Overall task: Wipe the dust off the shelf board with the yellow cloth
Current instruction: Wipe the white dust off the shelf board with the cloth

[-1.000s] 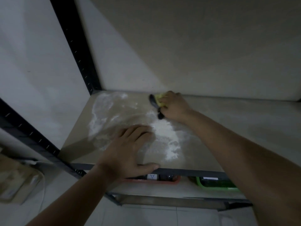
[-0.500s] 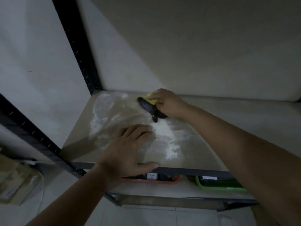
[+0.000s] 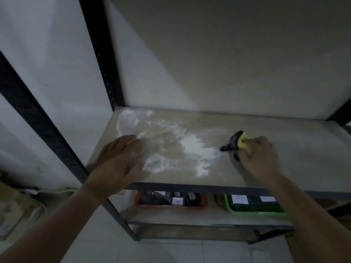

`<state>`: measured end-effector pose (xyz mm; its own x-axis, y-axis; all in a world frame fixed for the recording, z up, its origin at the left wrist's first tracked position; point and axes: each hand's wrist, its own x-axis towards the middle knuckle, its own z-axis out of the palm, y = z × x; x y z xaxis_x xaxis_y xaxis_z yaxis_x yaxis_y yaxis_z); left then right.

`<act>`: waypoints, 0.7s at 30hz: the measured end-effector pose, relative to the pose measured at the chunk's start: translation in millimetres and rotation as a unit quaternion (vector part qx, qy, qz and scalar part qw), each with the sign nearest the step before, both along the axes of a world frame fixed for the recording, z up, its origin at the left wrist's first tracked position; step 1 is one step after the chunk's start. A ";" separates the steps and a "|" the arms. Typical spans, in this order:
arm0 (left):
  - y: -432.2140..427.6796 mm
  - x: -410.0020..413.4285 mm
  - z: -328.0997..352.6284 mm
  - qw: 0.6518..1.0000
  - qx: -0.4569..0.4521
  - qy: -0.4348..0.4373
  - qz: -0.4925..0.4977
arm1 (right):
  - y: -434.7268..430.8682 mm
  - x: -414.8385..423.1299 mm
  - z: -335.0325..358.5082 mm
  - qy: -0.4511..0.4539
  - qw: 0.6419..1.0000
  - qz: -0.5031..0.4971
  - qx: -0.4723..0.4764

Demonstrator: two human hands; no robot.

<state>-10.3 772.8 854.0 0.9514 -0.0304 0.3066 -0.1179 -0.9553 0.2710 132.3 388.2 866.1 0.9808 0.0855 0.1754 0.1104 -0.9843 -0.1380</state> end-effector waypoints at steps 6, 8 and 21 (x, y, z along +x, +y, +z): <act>0.8 -3.4 -7.3 0.992 -0.019 0.015 0.121 | 122.3 -37.3 -1.8 0.003 0.996 0.084 0.039; 0.0 -3.2 -9.6 0.992 -0.021 0.016 0.124 | 149.7 -34.7 0.1 0.027 0.990 0.120 0.066; -4.7 0.7 -13.6 0.992 0.038 -0.034 0.117 | 50.9 77.0 2.3 0.037 0.997 -0.056 -0.046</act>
<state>-9.6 768.1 840.4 0.9120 0.1636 0.3761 0.0939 -0.9759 0.1970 209.3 439.1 868.3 0.9950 -0.0119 0.0995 -0.0069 -0.9987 -0.0498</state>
